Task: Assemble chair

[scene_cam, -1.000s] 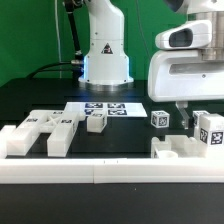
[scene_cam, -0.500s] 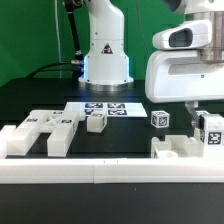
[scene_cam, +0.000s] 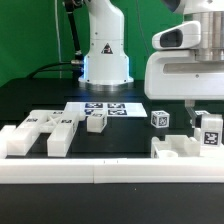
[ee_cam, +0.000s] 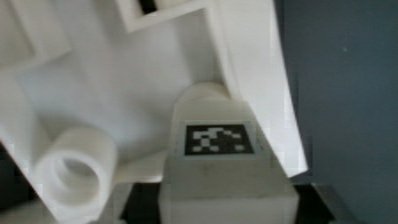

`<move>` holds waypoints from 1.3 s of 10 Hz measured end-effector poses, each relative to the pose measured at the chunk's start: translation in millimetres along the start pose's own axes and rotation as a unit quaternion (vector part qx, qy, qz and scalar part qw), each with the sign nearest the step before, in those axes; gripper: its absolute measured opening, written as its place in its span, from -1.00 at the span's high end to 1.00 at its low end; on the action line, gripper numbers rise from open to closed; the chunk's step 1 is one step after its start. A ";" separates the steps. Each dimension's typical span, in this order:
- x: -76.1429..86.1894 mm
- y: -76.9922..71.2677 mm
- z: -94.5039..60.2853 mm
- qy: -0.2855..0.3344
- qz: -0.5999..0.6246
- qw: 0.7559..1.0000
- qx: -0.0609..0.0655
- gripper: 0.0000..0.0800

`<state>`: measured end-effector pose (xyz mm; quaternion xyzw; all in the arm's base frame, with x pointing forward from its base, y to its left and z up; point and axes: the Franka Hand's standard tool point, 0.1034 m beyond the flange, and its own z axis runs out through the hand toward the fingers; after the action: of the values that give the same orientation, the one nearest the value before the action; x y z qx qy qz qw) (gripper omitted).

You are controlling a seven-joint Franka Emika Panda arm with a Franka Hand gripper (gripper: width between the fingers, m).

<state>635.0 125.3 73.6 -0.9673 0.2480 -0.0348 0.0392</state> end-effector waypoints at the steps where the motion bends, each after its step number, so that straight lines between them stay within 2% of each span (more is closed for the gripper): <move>1: 0.0 0.1 0.2 0.000 0.039 0.999 0.000 0.28; 4: 0.0 -0.4 0.7 0.000 0.209 0.978 0.002 0.27; 10: -0.6 -0.4 0.4 -0.004 0.378 0.926 0.004 0.27; 13: -1.9 -2.5 1.0 -0.006 0.460 0.888 0.004 0.27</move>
Offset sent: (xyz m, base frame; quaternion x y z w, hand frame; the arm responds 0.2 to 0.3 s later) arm -0.0046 0.0035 -0.0154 -0.0073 -0.0064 0.2860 0.9582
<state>634.6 128.4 72.7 -0.7445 0.6652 -0.0083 0.0564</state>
